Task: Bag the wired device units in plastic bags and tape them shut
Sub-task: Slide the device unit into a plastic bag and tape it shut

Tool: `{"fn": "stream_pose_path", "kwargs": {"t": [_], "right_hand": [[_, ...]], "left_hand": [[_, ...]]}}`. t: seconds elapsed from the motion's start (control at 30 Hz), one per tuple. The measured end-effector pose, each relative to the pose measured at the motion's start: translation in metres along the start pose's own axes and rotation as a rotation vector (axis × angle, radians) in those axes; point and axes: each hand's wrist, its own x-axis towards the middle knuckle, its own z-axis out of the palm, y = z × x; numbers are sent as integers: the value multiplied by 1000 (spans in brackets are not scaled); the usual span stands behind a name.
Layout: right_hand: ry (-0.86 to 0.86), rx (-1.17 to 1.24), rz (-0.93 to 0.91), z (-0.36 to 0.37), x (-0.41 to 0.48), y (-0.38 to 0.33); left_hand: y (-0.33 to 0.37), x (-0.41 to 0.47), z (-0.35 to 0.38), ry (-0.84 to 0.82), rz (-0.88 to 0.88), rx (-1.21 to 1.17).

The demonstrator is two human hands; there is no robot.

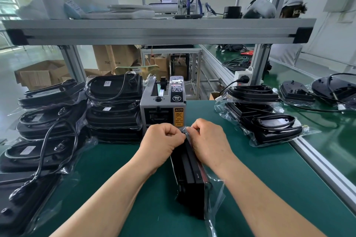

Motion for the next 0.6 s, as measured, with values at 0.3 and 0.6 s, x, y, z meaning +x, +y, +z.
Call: {"fn": "stream_pose_path", "kwargs": {"t": [0.3, 0.6], "right_hand": [[-10, 8, 11, 0, 1, 1], [-1, 9, 11, 2, 2, 2]], "left_hand": [[-3, 3, -3, 12, -14, 48], [-3, 5, 2, 16, -238, -103]]}}
